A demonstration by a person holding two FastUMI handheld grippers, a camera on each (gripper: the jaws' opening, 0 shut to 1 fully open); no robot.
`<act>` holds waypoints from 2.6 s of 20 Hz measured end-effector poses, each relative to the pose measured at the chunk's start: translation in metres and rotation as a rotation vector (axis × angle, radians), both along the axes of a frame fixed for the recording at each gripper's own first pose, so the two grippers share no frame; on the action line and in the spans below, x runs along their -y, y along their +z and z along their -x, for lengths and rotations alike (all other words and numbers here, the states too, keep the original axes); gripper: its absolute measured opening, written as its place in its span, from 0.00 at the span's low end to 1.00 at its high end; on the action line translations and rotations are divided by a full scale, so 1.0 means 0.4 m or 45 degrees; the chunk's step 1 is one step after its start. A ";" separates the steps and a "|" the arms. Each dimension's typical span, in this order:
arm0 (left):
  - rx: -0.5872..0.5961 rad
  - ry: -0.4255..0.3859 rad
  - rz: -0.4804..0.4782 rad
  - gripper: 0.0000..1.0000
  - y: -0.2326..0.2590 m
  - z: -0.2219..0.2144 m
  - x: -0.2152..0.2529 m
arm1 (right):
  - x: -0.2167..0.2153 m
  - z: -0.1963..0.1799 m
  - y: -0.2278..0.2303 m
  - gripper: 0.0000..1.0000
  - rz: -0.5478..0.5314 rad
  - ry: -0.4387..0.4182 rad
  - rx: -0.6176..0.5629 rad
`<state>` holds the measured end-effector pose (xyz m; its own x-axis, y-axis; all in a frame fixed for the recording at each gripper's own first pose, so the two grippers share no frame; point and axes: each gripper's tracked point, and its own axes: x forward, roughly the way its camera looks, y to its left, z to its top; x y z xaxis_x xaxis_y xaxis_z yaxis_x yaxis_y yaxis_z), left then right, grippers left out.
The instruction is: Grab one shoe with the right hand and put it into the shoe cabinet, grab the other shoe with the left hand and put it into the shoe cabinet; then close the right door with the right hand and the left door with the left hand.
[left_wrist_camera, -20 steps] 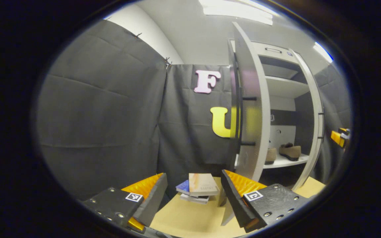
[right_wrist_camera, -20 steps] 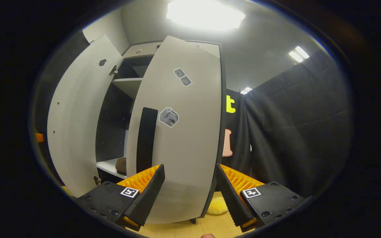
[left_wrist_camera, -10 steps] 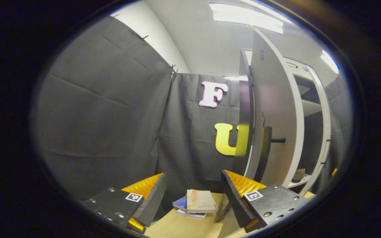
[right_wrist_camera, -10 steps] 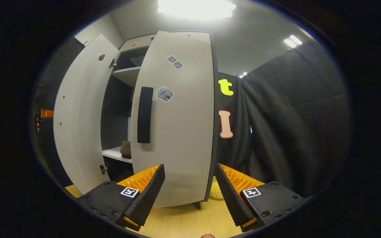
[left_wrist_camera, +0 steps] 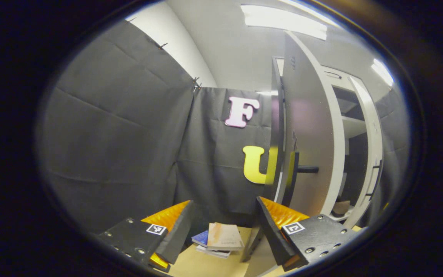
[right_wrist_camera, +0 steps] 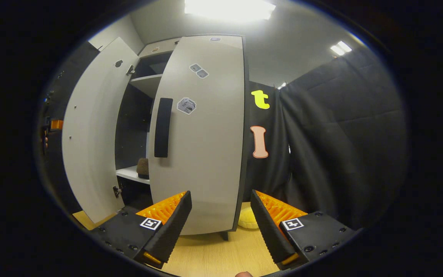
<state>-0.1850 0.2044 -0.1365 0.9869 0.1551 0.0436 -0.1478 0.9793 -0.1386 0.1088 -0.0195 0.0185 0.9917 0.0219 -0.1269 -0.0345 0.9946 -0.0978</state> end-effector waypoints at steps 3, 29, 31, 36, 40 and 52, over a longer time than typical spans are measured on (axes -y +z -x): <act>0.005 -0.070 0.025 0.99 0.003 0.005 0.061 | -0.006 0.003 -0.005 0.98 -0.015 0.015 -0.007; 0.042 -0.375 -0.069 0.98 -0.007 -0.158 0.584 | 0.134 0.044 -0.006 0.98 -0.026 -0.107 -0.048; 0.048 -0.373 -0.094 0.94 -0.007 -0.151 0.579 | 0.123 0.039 -0.006 0.98 -0.034 -0.089 -0.046; 0.045 -0.350 -0.129 0.87 -0.010 -0.088 0.529 | 0.091 0.044 0.024 0.98 -0.048 -0.039 -0.015; 0.052 -0.324 -0.178 0.98 -0.004 -0.003 0.471 | 0.065 0.065 0.060 0.98 -0.054 -0.004 0.023; -0.004 -0.237 -0.224 0.87 -0.069 0.196 0.322 | -0.006 0.153 0.118 0.98 -0.058 0.075 0.099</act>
<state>-0.2634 0.0756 -0.1639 0.9980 -0.0387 0.0506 0.0368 0.9986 0.0367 0.0476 -0.0172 0.0656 0.9953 0.0843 -0.0470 -0.0869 0.9945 -0.0576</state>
